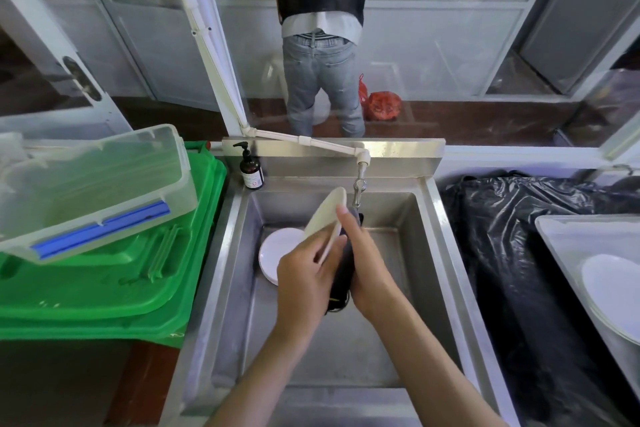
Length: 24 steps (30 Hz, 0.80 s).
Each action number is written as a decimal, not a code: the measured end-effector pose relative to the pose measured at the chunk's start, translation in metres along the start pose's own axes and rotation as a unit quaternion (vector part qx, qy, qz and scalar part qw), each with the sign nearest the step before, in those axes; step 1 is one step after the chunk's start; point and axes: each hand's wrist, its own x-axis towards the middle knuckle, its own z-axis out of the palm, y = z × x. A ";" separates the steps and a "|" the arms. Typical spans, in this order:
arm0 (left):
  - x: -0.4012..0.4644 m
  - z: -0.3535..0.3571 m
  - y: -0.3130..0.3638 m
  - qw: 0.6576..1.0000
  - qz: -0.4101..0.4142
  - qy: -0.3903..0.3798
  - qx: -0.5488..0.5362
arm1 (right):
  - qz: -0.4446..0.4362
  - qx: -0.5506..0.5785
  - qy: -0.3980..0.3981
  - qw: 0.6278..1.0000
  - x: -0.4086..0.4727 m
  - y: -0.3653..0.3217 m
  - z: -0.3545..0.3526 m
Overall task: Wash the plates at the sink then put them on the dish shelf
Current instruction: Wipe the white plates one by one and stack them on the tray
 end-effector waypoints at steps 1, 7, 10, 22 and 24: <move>-0.002 0.002 -0.001 1.000 0.003 -0.021 0.023 | -0.002 0.002 -0.001 1.000 -0.001 0.000 -0.001; 0.009 -0.010 -0.026 0.975 0.062 -0.172 0.124 | -0.006 -0.007 0.082 0.997 0.007 0.013 -0.023; 0.020 -0.029 -0.039 0.991 0.070 -0.108 0.044 | -0.021 -0.014 0.118 0.993 0.011 0.014 -0.037; 0.040 -0.043 -0.056 0.830 -0.433 -0.098 -0.338 | -0.108 -0.264 0.133 0.949 0.017 0.023 -0.080; 0.038 -0.041 -0.059 0.839 -0.428 -0.084 -0.324 | -0.104 -0.310 0.171 0.930 0.018 0.016 -0.093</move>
